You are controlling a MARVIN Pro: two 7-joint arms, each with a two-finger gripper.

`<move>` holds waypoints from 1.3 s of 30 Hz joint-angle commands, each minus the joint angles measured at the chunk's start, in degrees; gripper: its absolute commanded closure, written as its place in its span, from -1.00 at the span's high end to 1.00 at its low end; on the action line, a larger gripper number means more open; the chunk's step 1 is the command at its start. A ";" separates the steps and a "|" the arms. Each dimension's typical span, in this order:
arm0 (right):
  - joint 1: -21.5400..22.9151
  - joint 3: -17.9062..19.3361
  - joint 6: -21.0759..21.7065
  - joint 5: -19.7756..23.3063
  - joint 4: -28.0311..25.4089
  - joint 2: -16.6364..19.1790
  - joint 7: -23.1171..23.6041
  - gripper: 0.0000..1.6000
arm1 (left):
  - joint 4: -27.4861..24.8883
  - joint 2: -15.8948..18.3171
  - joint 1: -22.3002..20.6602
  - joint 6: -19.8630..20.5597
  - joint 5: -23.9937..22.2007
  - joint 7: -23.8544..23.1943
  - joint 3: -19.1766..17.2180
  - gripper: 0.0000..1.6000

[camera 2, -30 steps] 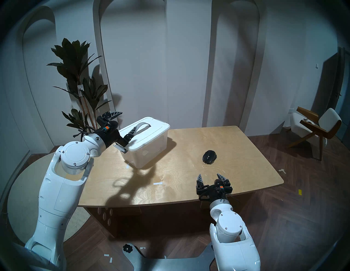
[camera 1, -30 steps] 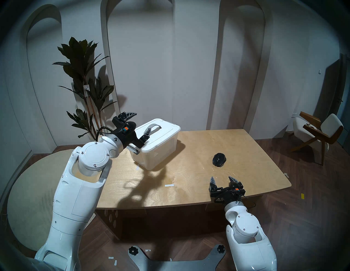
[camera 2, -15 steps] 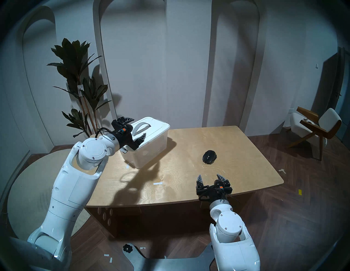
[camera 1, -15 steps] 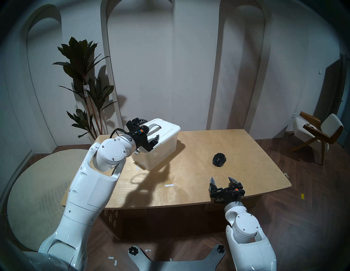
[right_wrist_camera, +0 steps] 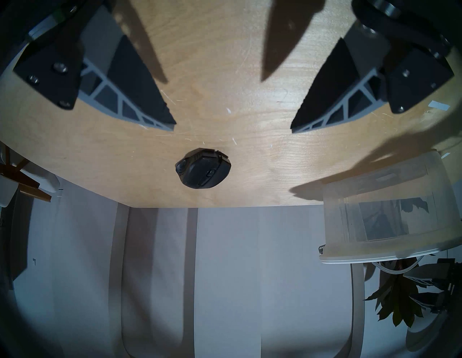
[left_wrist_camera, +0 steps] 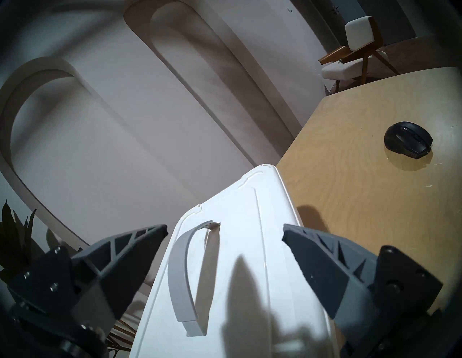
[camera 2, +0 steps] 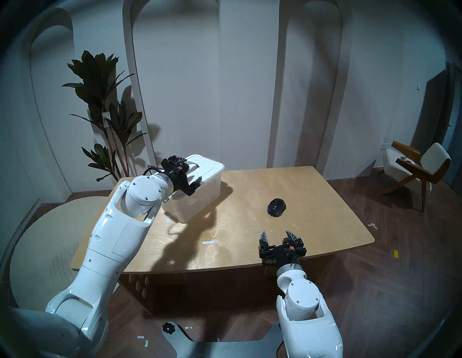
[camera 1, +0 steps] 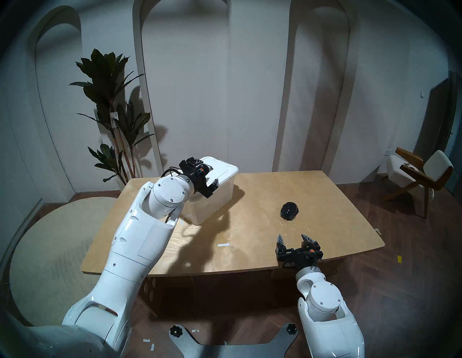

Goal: Open a storage container and put mouse inside

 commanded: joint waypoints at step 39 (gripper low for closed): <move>0.82 -0.05 -0.45 0.00 -1.10 -0.01 0.00 1.00 | 30.88 -12.54 -24.26 9.89 6.65 8.31 -4.75 1.00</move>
